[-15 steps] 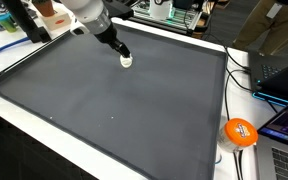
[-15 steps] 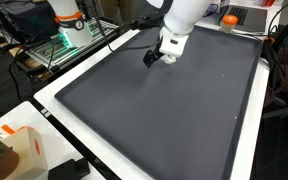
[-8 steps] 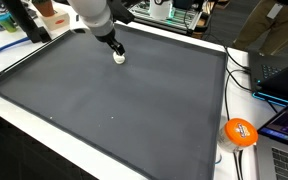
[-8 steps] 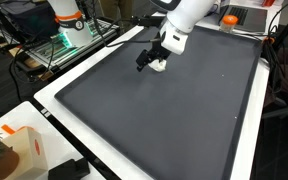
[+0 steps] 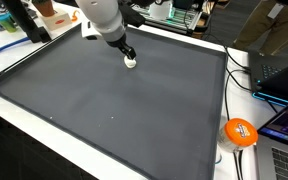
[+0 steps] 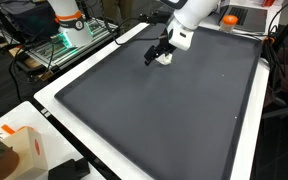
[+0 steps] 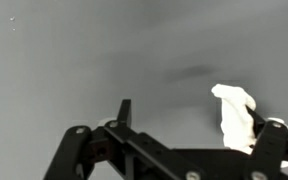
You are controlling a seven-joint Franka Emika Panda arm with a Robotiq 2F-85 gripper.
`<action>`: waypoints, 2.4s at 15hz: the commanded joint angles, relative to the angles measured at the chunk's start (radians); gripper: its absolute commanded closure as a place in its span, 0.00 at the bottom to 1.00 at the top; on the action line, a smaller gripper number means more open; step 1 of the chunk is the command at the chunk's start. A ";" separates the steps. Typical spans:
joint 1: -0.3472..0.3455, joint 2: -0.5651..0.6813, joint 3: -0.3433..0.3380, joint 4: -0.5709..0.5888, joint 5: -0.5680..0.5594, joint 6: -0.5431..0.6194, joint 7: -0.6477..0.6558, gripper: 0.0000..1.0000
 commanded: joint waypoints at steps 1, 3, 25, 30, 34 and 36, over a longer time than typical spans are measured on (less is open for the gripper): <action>-0.019 0.031 0.008 0.029 0.040 -0.015 -0.022 0.00; -0.008 0.001 -0.024 0.008 -0.012 -0.025 0.004 0.00; -0.017 -0.020 -0.004 0.059 0.056 -0.140 -0.051 0.00; -0.049 0.062 0.026 0.111 0.066 -0.272 -0.153 0.00; -0.036 0.119 0.001 0.139 0.016 -0.251 -0.146 0.00; -0.040 0.148 0.000 0.164 0.016 -0.252 -0.151 0.00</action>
